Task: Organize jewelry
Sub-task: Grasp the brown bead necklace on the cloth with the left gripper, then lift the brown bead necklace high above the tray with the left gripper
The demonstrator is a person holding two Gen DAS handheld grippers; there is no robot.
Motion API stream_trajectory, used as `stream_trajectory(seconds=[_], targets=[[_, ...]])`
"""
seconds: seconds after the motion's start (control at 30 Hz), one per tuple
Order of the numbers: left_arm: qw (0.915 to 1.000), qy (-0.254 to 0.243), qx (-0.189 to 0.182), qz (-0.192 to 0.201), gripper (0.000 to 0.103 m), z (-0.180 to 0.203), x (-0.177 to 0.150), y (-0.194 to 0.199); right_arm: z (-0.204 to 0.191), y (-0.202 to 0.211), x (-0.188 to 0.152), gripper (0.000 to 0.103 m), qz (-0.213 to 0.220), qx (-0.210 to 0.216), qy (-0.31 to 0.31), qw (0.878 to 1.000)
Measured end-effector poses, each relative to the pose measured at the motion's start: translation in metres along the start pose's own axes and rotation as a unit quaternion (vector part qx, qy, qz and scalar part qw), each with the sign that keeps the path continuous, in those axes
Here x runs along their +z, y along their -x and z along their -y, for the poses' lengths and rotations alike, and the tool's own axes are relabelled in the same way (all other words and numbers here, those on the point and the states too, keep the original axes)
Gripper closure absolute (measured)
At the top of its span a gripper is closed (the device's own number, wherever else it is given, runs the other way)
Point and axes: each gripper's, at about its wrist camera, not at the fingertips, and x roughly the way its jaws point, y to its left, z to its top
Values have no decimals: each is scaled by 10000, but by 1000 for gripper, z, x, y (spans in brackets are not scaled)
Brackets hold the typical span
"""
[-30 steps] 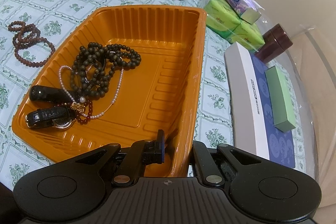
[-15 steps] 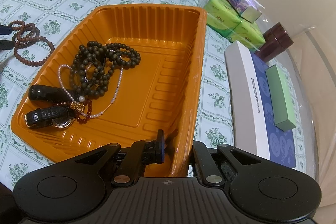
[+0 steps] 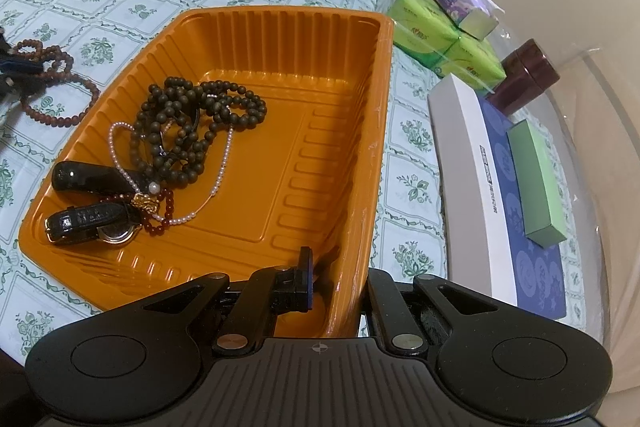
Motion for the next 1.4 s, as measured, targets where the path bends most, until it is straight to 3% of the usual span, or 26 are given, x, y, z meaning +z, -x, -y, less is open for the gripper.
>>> stream_trajectory(seconds=[0.27, 0.6, 0.87, 1.4], targets=[[9983, 380, 262, 360, 97, -22, 0, 49, 0, 1, 0, 96, 16, -26, 6, 10000], [9879, 1072, 686, 889, 97, -77, 22, 117, -1, 1, 0, 96, 22, -34, 12, 10000], [9815, 1108, 815, 1333, 97, -99, 42, 156, -1, 1, -1, 96, 21, -36, 20, 10000], [9796, 881, 873, 1581, 97, -106, 66, 181, -1, 4, 1, 96, 22, -53, 57, 10000]])
